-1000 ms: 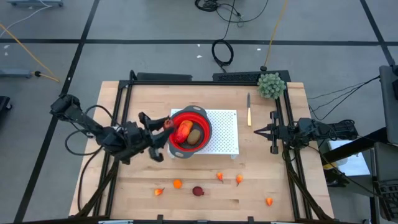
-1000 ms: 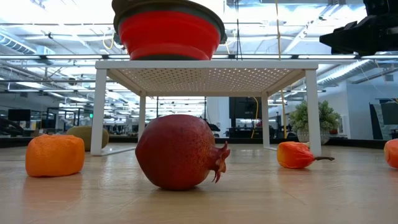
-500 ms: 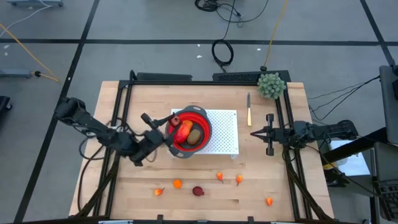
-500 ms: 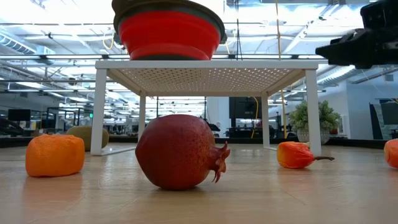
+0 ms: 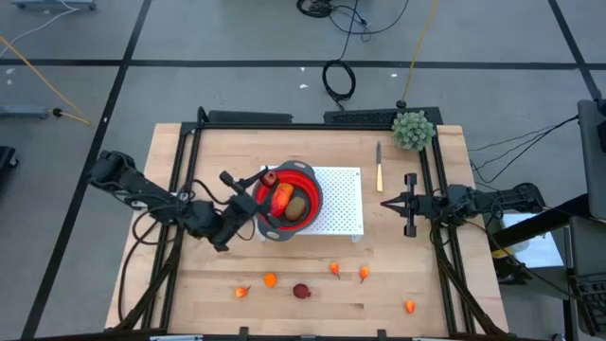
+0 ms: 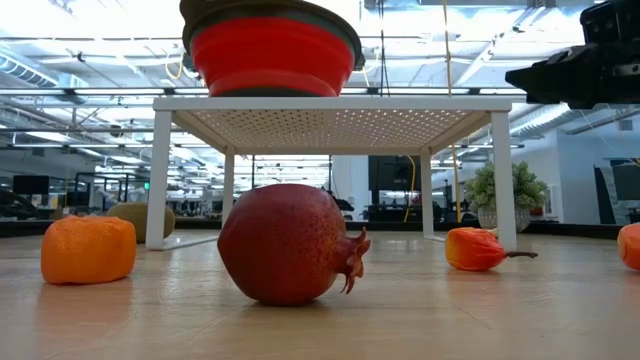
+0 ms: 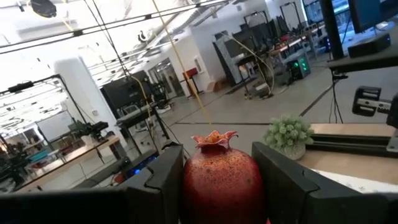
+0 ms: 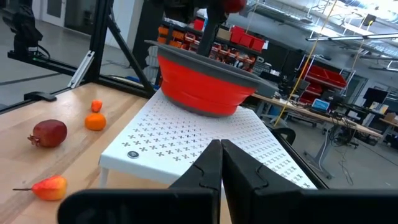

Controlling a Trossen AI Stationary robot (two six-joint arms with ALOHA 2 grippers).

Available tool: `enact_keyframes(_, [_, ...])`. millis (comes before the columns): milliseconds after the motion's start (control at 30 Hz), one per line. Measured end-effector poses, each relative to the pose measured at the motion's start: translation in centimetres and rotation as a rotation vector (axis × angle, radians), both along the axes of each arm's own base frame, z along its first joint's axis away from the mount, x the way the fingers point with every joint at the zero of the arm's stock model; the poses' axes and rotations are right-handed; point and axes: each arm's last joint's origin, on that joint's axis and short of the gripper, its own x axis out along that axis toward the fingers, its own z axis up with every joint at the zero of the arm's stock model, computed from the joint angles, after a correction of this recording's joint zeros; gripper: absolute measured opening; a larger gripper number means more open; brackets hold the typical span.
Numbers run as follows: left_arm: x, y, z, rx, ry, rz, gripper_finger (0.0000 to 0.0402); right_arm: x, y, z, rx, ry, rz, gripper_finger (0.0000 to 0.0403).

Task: Pick & Place Fruit
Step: Put the top pomegranate into the strainer bowl on the shelf

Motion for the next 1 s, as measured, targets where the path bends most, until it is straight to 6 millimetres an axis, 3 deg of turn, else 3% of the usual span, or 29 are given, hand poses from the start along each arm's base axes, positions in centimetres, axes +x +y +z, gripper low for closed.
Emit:
enact_keyframes(200, [-0.1,-0.4,0.6,0.000,0.010,0.010,0.0166,0.0,0.0,0.0,-0.001,0.003,0.000,0.0000])
enact_keyframes(433, [0.0,-1.1,1.7,-0.068,0.088,0.165,0.0166,0.0,0.0,0.0,-0.002,0.004,-0.001,0.0000])
enact_keyframes(1000, [-0.5,-2.2,6.0,-0.262,-0.130,0.185,0.0166,0.0,0.0,-0.1,0.001,0.005,0.000,0.0000])
